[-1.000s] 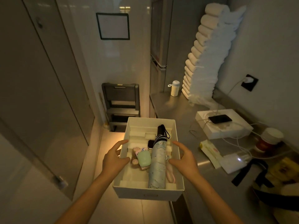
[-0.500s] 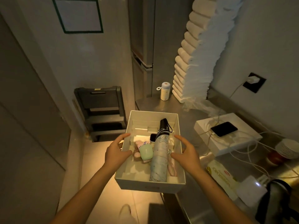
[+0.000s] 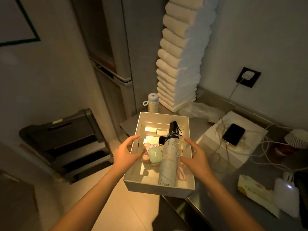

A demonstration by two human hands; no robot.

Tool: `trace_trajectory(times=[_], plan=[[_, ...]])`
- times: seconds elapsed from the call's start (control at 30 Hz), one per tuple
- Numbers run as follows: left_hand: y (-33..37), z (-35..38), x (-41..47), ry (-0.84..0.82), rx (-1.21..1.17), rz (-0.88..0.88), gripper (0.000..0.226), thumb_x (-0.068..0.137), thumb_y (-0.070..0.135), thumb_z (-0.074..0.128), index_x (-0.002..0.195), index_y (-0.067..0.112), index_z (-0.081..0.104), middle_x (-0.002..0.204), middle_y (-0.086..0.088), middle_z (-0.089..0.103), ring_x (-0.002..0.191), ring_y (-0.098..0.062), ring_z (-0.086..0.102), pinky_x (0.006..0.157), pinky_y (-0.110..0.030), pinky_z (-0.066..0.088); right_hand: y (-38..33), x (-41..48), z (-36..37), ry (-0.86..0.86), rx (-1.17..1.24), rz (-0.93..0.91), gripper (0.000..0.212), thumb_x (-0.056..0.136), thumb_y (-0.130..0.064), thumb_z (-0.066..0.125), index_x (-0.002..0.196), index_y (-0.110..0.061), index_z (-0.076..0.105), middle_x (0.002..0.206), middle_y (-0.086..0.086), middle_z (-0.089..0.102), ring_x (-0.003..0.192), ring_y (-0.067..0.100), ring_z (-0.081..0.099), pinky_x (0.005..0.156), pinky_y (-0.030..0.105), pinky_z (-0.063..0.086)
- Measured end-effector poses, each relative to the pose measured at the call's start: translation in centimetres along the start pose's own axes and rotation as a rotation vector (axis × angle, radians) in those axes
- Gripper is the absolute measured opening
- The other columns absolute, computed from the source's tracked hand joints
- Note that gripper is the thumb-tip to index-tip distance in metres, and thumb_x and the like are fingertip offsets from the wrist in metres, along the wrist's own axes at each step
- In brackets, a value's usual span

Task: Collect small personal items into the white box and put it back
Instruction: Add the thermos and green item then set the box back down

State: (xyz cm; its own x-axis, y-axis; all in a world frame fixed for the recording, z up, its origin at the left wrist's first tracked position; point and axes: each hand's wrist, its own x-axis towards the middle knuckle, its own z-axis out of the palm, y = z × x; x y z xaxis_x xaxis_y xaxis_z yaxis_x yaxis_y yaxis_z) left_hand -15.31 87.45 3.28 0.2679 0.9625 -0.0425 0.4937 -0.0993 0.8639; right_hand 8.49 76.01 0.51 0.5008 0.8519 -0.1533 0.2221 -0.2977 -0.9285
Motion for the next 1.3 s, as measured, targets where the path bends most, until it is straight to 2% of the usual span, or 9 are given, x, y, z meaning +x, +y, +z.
trace_trajectory(times=[0.13, 0.37, 0.53, 0.67, 0.8, 0.97, 1.07, 1.17, 1.3], plan=[[0.1, 1.0, 4.7, -0.111, -0.021, 0.014, 0.063, 0.071, 0.005, 0.071, 0.115, 0.047, 0.056, 0.113, 0.023, 0.057, 0.098, -0.003, 0.056, 0.078, -0.024, 0.052, -0.3, 2.4, 0.1, 0.070, 0.021, 0.054, 0.067, 0.071, -0.016, 0.079, 0.110, -0.060, 0.048, 0.108, -0.008, 0.067, 0.091, 0.012, 0.068, 0.076, 0.043, 0.059], [0.7, 3.9, 11.8, -0.237, 0.023, 0.031, 0.064, 0.071, 0.008, 0.072, 0.117, 0.049, 0.054, 0.103, 0.036, 0.048, 0.085, 0.014, 0.049, 0.068, -0.011, 0.042, 0.7, 7.1, 0.0, 0.176, 0.068, 0.115, 0.067, 0.071, -0.015, 0.079, 0.124, -0.043, 0.051, 0.111, -0.009, 0.064, 0.095, 0.010, 0.064, 0.080, 0.043, 0.058], [0.1, 5.1, 15.6, -0.292, 0.046, 0.033, 0.066, 0.070, 0.010, 0.074, 0.115, 0.053, 0.053, 0.103, 0.039, 0.049, 0.084, 0.012, 0.052, 0.073, -0.017, 0.045, 1.1, 9.6, 0.4, 0.224, 0.068, 0.145, 0.066, 0.072, -0.016, 0.079, 0.123, -0.046, 0.051, 0.098, -0.021, 0.065, 0.088, 0.006, 0.066, 0.078, 0.039, 0.058], [-0.2, 5.7, 17.9, -0.332, 0.059, 0.055, 0.065, 0.068, 0.013, 0.074, 0.115, 0.053, 0.053, 0.104, 0.037, 0.051, 0.086, -0.002, 0.059, 0.077, -0.028, 0.051, 1.2, 10.8, 1.2, 0.255, 0.079, 0.172, 0.065, 0.072, -0.019, 0.080, 0.122, -0.049, 0.050, 0.104, -0.019, 0.063, 0.094, 0.008, 0.065, 0.079, 0.042, 0.058], [-0.7, 6.2, 20.2, -0.382, 0.068, 0.089, 0.067, 0.066, 0.010, 0.072, 0.114, 0.053, 0.053, 0.091, 0.015, 0.065, 0.066, -0.020, 0.056, 0.066, -0.040, 0.052, 1.1, 11.3, 1.9, 0.296, 0.096, 0.184, 0.066, 0.075, -0.014, 0.077, 0.125, -0.047, 0.050, 0.109, -0.012, 0.065, 0.096, 0.009, 0.066, 0.081, 0.042, 0.058], [-0.4, 6.1, 22.6, -0.449, 0.071, 0.126, 0.067, 0.067, 0.006, 0.070, 0.116, 0.049, 0.055, 0.071, 0.015, 0.061, 0.059, -0.003, 0.053, 0.054, -0.020, 0.044, 0.2, 12.0, 3.0, 0.384, 0.080, 0.231, 0.067, 0.073, -0.014, 0.077, 0.124, -0.048, 0.050, 0.112, -0.009, 0.065, 0.098, 0.013, 0.064, 0.082, 0.045, 0.057], [-0.3, 6.0, 23.5, -0.460, 0.066, 0.144, 0.066, 0.067, 0.006, 0.068, 0.115, 0.048, 0.055, 0.077, 0.015, 0.067, 0.064, -0.002, 0.057, 0.058, -0.024, 0.047, -0.1, 12.3, 3.6, 0.409, 0.019, 0.252, 0.070, 0.072, -0.013, 0.076, 0.126, -0.047, 0.048, 0.115, -0.006, 0.064, 0.100, 0.014, 0.063, 0.083, 0.045, 0.057], [-0.4, 6.1, 23.7, -0.453, 0.041, 0.156, 0.065, 0.068, 0.003, 0.066, 0.117, 0.045, 0.056, 0.090, 0.016, 0.069, 0.069, 0.007, 0.058, 0.057, -0.013, 0.044, -0.4, 12.4, 3.6, 0.433, -0.050, 0.255, 0.068, 0.072, -0.011, 0.074, 0.125, -0.046, 0.048, 0.106, -0.006, 0.067, 0.092, 0.011, 0.065, 0.081, 0.040, 0.058], [-0.6, 6.1, 23.7, -0.453, 0.041, 0.170, 0.066, 0.069, 0.004, 0.064, 0.116, 0.049, 0.053, 0.084, 0.014, 0.067, 0.064, 0.004, 0.056, 0.053, -0.014, 0.041, -0.6, 12.3, 3.6, 0.443, -0.100, 0.248, 0.064, 0.075, -0.014, 0.073, 0.124, -0.047, 0.047, 0.099, -0.009, 0.068, 0.089, 0.009, 0.066, 0.074, 0.029, 0.056]])
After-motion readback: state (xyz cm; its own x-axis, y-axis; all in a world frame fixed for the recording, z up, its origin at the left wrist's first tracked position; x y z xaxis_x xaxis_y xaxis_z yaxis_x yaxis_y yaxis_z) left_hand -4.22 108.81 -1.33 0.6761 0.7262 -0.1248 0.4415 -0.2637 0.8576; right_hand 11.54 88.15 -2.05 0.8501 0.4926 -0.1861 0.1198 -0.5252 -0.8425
